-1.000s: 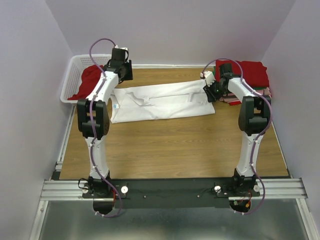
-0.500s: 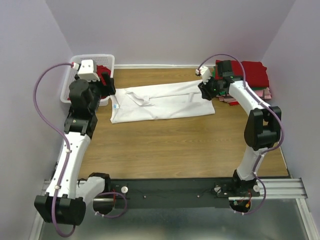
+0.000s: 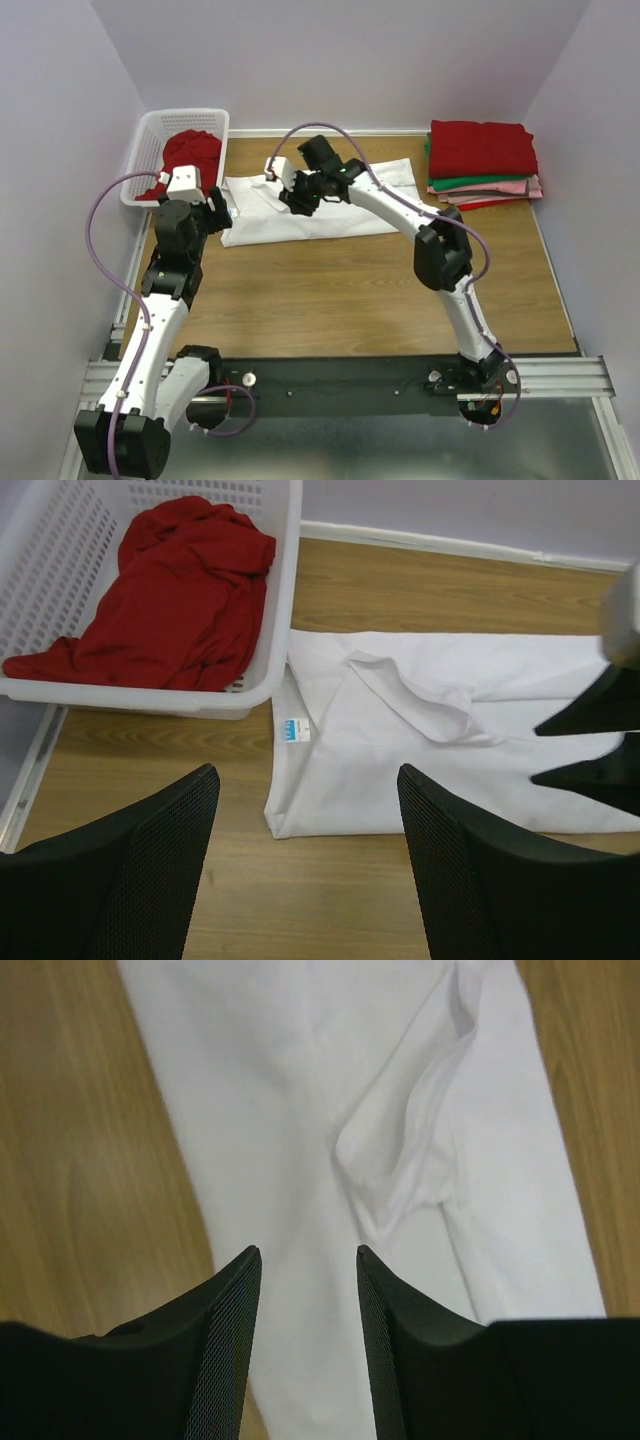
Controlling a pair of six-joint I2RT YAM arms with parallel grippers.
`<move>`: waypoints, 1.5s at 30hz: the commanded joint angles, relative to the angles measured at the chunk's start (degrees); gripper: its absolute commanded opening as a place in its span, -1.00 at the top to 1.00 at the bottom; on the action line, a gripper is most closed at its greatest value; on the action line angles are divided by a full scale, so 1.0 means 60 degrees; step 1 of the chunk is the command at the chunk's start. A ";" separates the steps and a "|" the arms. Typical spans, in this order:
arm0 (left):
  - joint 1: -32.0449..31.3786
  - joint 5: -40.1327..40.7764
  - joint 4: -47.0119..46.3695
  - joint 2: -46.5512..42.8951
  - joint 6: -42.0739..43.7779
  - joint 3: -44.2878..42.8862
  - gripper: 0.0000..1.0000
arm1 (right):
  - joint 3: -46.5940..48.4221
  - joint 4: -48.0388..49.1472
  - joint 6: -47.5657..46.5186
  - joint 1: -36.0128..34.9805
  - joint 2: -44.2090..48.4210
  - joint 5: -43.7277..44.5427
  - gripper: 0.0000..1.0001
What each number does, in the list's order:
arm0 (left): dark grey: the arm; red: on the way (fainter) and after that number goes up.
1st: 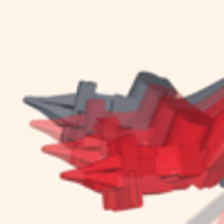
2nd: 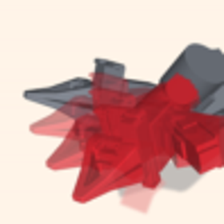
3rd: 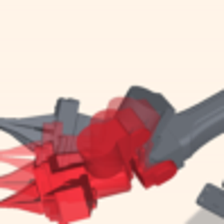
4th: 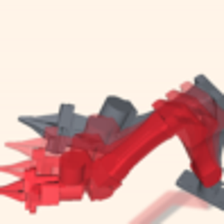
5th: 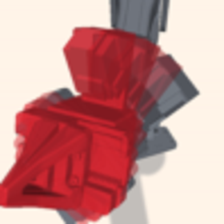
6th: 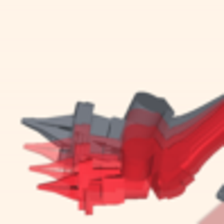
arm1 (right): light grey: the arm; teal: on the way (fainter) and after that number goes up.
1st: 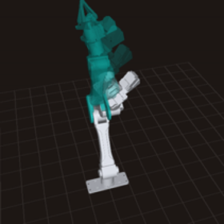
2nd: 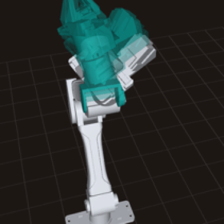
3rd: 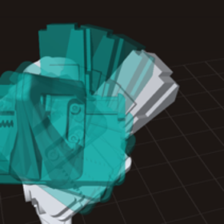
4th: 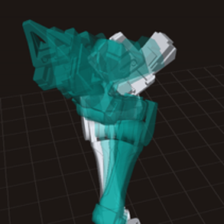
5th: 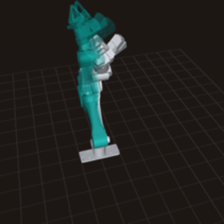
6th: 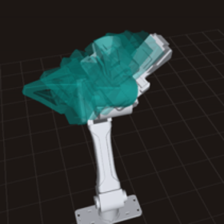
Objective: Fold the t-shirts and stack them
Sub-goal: Fold the tshirt
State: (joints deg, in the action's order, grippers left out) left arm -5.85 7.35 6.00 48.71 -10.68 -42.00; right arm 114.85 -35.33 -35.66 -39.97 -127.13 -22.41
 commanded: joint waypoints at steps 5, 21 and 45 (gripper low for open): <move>0.0022 0.0884 -0.0399 -0.0383 0.0022 -0.0134 -0.60 | 0.2538 0.0833 0.1139 -0.0765 -0.2600 0.3309 -0.01; 0.0022 0.0591 -0.0561 -0.0515 0.0022 -0.0090 -0.59 | 0.2700 0.1977 0.1812 -0.0898 -0.3084 0.5420 0.41; 0.0022 0.0401 -0.0663 -0.0398 0.0022 -0.0032 -0.63 | 0.1662 0.2344 0.3893 0.0581 -0.2236 0.5818 0.08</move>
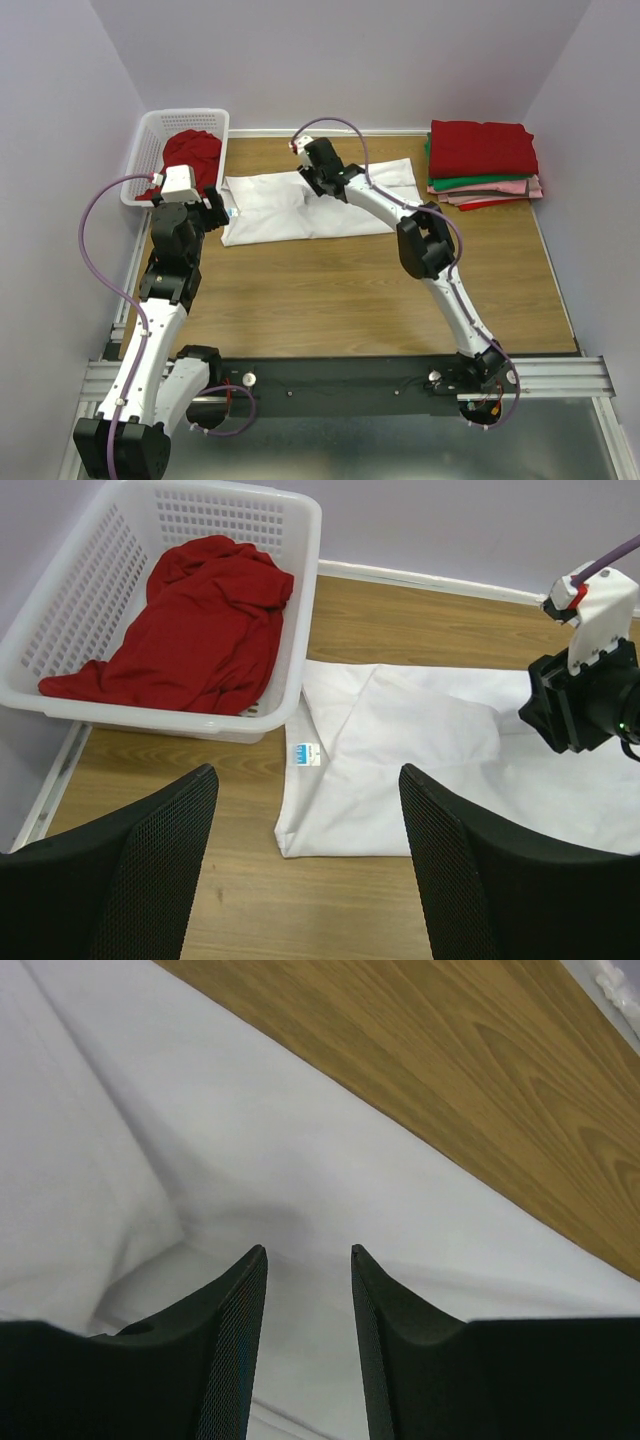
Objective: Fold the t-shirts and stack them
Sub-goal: Fold the tshirt
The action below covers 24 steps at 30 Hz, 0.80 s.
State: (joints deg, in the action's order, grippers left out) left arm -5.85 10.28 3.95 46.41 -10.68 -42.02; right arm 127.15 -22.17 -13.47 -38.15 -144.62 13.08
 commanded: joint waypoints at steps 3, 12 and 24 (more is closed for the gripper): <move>0.0022 -0.0424 -0.0423 0.0028 -0.0022 0.0016 -0.65 | -0.1106 -0.0067 -0.0681 0.0396 0.1687 -0.1077 -0.17; 0.0022 -0.1010 -0.0365 0.0044 -0.0154 -0.0013 -0.65 | -0.7505 -0.2442 -0.6846 0.1991 0.6254 -0.7073 -0.77; 0.0022 -0.1231 -0.0365 -0.0074 -0.0139 0.0016 -0.65 | -0.9591 -0.1213 -0.6925 0.2945 0.6921 -0.4042 -0.64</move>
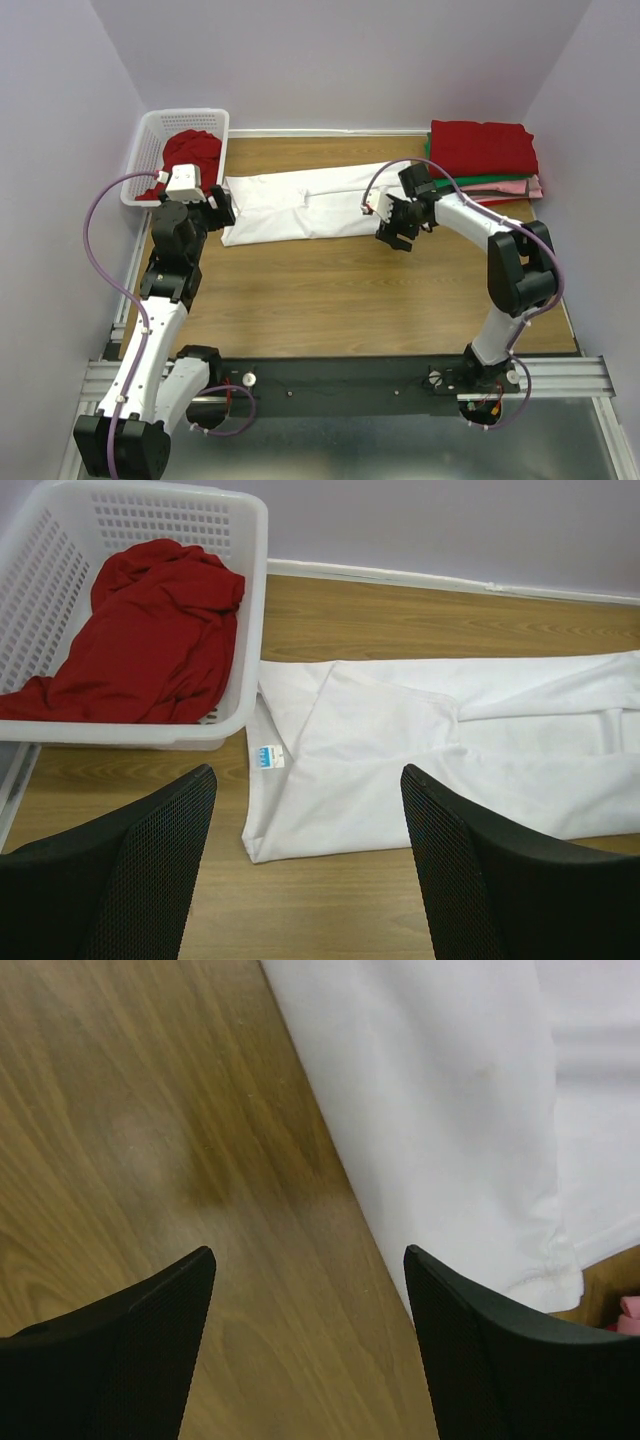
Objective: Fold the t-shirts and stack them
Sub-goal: Fold the tshirt
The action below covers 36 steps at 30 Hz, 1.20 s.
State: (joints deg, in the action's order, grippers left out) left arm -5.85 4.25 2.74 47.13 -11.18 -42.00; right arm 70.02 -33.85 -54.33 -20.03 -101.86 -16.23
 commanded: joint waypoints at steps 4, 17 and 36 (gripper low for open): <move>0.0022 -0.0312 -0.0193 -0.0180 -0.0056 0.0012 -0.65 | 0.0428 0.1114 0.0366 -0.0045 -0.0950 0.1443 -0.59; 0.0022 -0.0430 -0.0237 -0.0194 -0.0026 0.0027 -0.65 | 0.0533 0.1188 0.0456 -0.0030 -0.1671 0.1871 0.10; 0.0022 -0.0562 -0.0281 -0.0356 -0.0041 0.0027 -0.65 | -0.2352 -0.0058 -0.0482 -0.0045 0.1126 0.0449 0.99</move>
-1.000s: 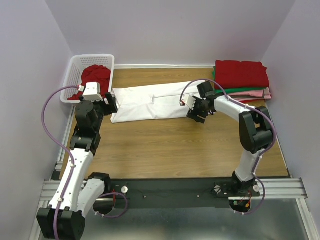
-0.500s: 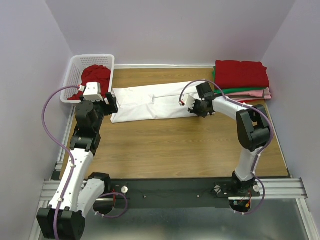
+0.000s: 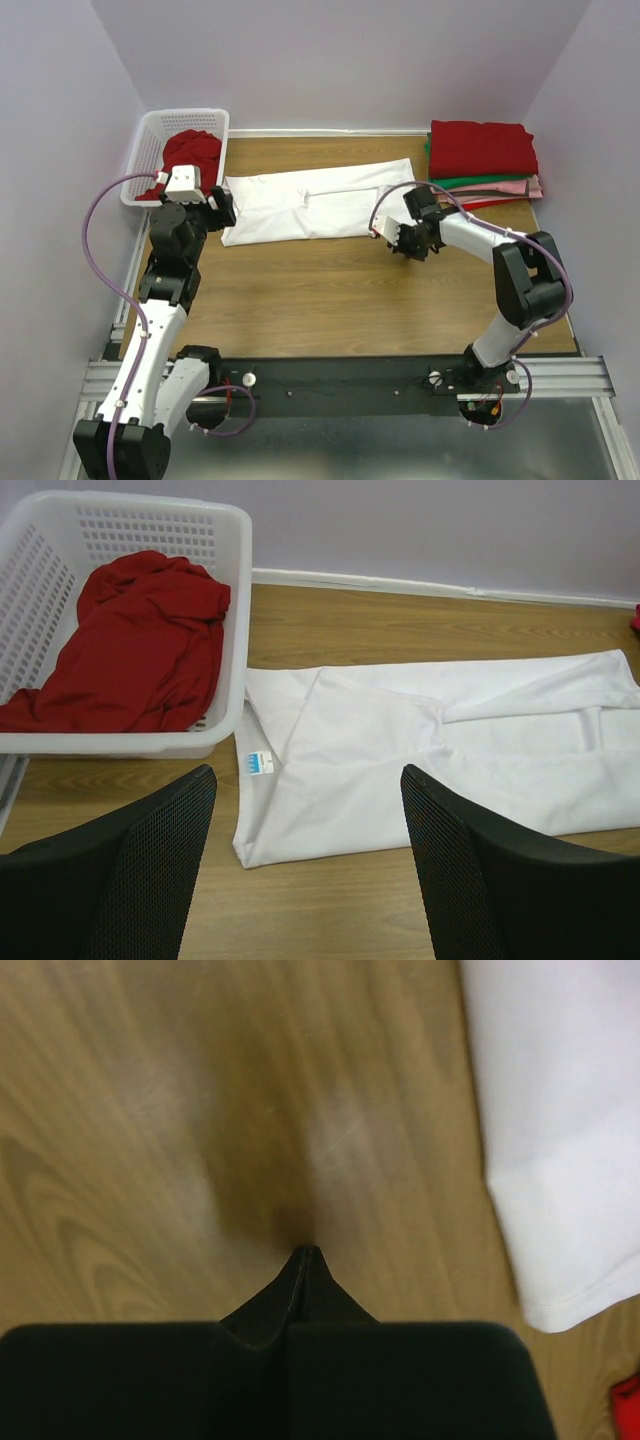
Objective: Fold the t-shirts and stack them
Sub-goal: Fold the tshirt
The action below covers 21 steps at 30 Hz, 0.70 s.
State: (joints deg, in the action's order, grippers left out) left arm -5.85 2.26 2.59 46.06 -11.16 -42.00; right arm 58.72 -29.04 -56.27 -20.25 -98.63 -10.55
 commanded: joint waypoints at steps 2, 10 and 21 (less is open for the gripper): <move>0.0022 -0.0245 -0.0270 -0.0207 -0.0030 0.0027 -0.65 | -0.0733 -0.0830 -0.0012 -0.0009 0.1042 -0.0410 0.92; 0.0022 -0.0304 -0.0300 -0.0236 -0.0045 0.0056 -0.65 | 0.0158 0.0166 0.0633 0.0020 0.0547 0.0614 -0.15; 0.0037 -0.0304 -0.0314 -0.0309 -0.0030 0.0056 -0.65 | 0.1974 0.0958 0.0472 0.0006 -0.1403 0.1494 -0.19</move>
State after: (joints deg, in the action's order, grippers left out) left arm -5.85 1.48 2.33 45.10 -11.16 -42.00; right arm 67.22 -25.41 -53.49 -20.25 -104.57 -4.08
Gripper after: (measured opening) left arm 0.823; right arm 0.594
